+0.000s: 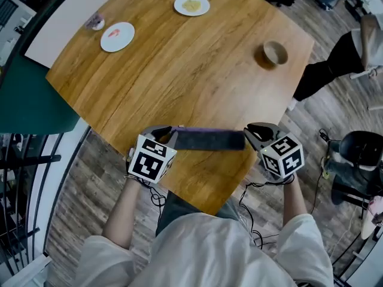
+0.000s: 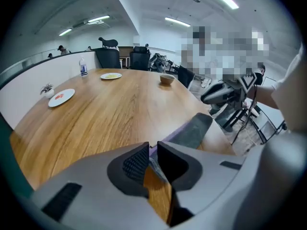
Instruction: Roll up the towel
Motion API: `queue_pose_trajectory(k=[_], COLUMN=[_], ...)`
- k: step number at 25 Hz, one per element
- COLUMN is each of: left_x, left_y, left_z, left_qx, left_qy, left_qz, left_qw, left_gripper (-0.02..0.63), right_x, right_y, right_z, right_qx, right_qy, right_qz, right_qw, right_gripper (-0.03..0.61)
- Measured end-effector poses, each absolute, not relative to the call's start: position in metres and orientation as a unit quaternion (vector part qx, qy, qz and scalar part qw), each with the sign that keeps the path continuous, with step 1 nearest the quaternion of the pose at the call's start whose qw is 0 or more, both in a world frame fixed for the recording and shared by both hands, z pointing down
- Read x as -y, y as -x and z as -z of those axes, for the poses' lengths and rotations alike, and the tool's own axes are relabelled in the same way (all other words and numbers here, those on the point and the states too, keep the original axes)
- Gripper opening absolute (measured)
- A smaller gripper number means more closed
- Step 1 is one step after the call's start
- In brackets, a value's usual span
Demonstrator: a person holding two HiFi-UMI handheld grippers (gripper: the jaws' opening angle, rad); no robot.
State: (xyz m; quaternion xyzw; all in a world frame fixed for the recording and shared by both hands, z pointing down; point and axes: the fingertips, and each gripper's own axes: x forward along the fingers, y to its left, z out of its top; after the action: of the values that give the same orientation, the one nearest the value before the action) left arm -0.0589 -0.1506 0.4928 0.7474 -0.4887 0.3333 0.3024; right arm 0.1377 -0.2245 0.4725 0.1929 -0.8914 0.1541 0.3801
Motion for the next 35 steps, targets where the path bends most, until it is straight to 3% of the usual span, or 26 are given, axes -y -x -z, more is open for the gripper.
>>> queue_pose_trajectory(k=[8,17,21,35], left_x=[0.157,0.146,0.140,0.145], left_y=[0.074,0.099,0.104,0.101], left_z=[-0.406,-0.290,-0.276,-0.281], left_qx=[0.623,0.735,0.749,0.740], left_qy=[-0.717,-0.665,-0.654,-0.663], left_qz=[-0.160,-0.044,-0.039,-0.045], left_qw=[0.268,0.124,0.098,0.102], left_gripper=[0.027,0.003,0.003,0.003], right_x=[0.232,0.223,0.217,0.217], right_y=[-0.151,-0.177,-0.185,-0.182], right_z=[-0.393,-0.299,-0.289,-0.279], right_qx=[0.892,0.873,0.867,0.865], right_qy=[-0.365,-0.467,-0.483,-0.492], right_qz=[-0.155,-0.109,-0.097,-0.072], right_qw=[0.216,0.086,0.066,0.070], right_gripper=[0.002,0.000,0.000,0.000])
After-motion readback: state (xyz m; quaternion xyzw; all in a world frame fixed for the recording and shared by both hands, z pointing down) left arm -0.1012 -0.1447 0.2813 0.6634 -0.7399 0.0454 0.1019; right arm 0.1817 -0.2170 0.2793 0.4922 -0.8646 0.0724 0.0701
